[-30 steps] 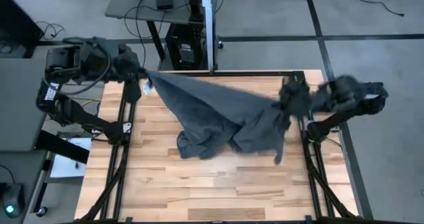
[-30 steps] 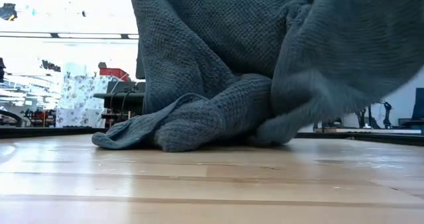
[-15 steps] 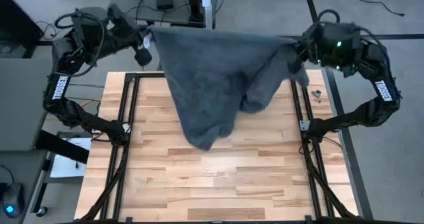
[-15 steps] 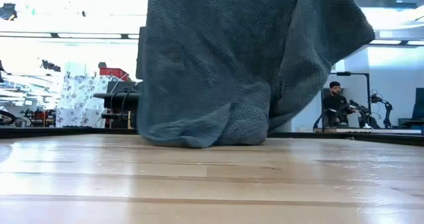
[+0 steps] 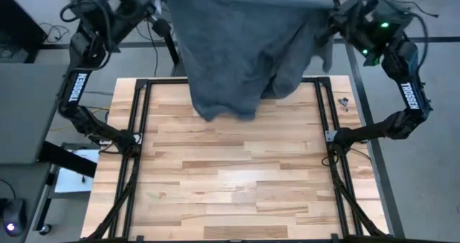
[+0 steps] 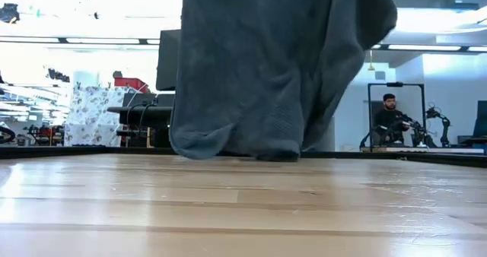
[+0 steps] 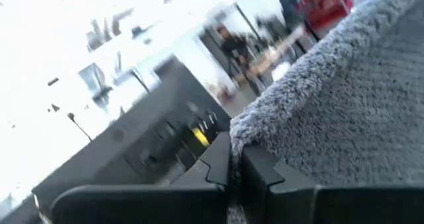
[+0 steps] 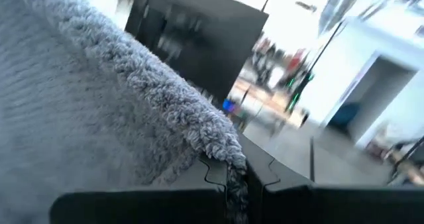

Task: Roll towel
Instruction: Fold the black towel

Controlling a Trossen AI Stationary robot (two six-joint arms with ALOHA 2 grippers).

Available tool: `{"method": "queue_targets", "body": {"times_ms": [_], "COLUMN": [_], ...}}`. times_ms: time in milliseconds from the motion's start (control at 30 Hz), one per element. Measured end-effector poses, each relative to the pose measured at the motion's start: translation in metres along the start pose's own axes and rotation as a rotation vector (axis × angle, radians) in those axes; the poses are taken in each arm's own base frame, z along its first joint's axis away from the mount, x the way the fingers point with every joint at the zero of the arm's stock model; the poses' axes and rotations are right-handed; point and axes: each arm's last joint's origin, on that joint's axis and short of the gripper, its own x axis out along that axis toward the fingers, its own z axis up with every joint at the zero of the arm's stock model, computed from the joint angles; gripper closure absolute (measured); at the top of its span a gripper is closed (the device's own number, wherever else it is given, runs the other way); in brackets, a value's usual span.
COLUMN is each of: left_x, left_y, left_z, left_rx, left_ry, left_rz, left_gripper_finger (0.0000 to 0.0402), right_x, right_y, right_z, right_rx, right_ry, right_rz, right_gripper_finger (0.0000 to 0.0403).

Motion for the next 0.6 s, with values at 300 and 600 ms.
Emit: {"method": "queue_targets", "body": {"times_ms": [300, 600], "left_x": [-0.031, -0.093], "left_y": [-0.002, -0.035], "left_z": [-0.010, -0.020], "left_rx": [0.103, -0.111], "left_ry": [0.209, 0.464], "left_rz": [-0.211, -0.627], "left_gripper_finger": [0.0402, 0.0401], "right_x": [-0.025, -0.063], "right_y": [0.007, 0.078], "right_z": [-0.010, -0.039], "right_rx": [-0.021, 0.020], "right_ry": [0.128, 0.465], "right_rz": [0.255, 0.792], "right_gripper_finger": [0.0403, 0.0403]}}
